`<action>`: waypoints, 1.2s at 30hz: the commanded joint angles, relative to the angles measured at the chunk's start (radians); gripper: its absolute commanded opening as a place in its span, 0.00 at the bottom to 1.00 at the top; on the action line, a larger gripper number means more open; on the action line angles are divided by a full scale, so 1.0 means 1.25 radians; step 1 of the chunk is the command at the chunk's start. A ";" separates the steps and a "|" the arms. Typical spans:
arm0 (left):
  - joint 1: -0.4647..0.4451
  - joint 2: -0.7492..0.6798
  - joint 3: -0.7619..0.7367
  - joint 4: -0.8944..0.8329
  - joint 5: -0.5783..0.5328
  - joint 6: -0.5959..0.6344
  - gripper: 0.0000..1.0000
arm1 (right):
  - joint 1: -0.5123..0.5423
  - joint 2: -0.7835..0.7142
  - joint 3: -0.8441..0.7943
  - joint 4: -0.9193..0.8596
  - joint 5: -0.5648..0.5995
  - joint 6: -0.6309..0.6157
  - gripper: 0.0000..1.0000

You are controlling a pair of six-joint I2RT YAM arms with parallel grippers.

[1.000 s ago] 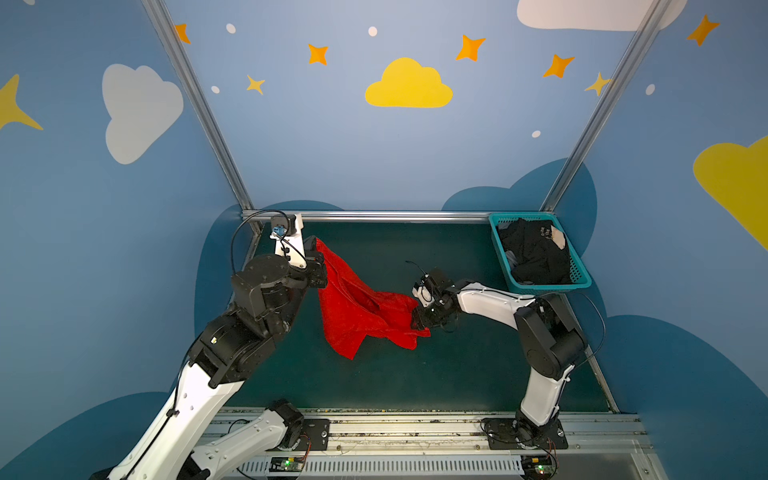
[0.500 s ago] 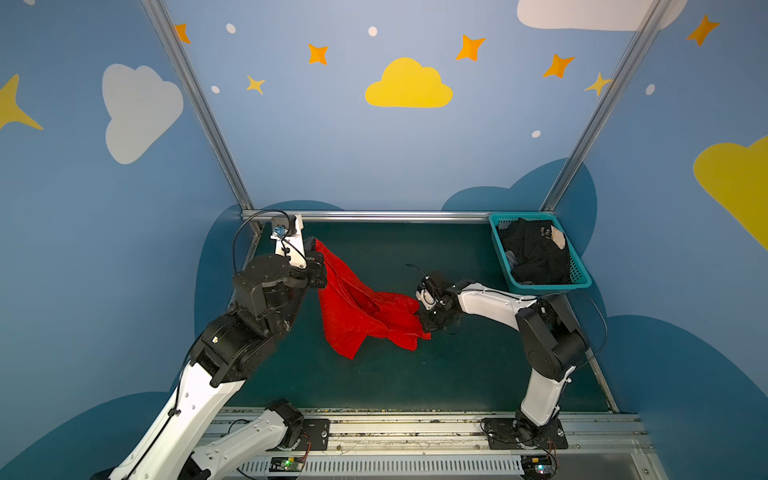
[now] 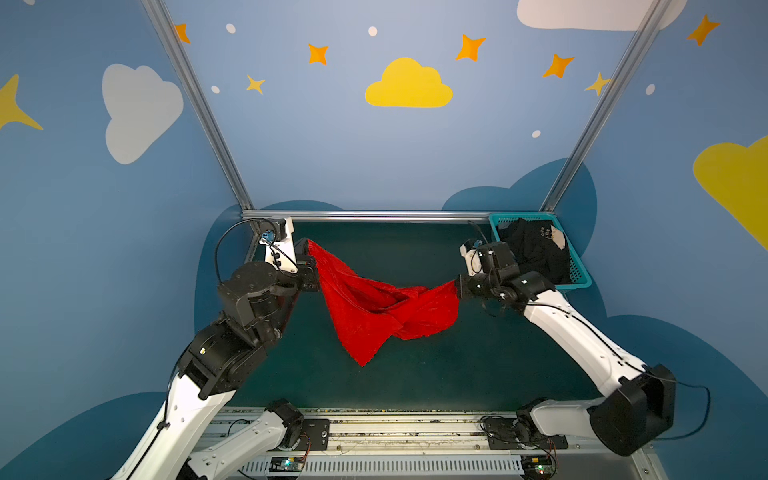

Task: Fold and stack the t-shirts

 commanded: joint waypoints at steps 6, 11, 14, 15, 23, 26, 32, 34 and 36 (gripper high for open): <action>0.004 -0.025 -0.027 0.045 0.014 0.026 0.05 | -0.034 -0.076 0.102 0.008 0.099 -0.076 0.00; 0.006 -0.022 -0.034 0.055 -0.020 0.032 0.05 | -0.058 -0.092 0.160 0.028 0.107 -0.106 0.00; 0.006 -0.022 -0.041 0.061 -0.049 0.036 0.05 | -0.072 -0.088 0.206 0.033 0.108 -0.126 0.00; 0.006 -0.021 -0.042 0.061 -0.062 0.036 0.05 | -0.077 -0.087 0.220 0.037 0.111 -0.131 0.00; 0.022 -0.031 -0.074 0.100 -0.119 0.049 0.05 | -0.112 -0.075 0.316 0.097 0.075 -0.163 0.00; 0.021 -0.043 -0.088 0.036 -0.058 -0.029 0.05 | -0.126 -0.060 0.326 0.128 0.015 -0.150 0.00; 0.002 -0.099 -0.297 0.092 0.274 -0.259 0.05 | -0.124 0.059 0.393 0.194 -0.193 -0.080 0.00; -0.038 -0.093 -0.384 0.183 0.343 -0.320 0.05 | -0.110 0.116 0.437 0.211 -0.258 -0.063 0.00; -0.104 -0.070 -0.433 0.256 0.350 -0.335 0.05 | -0.085 0.170 0.485 0.214 -0.302 -0.066 0.00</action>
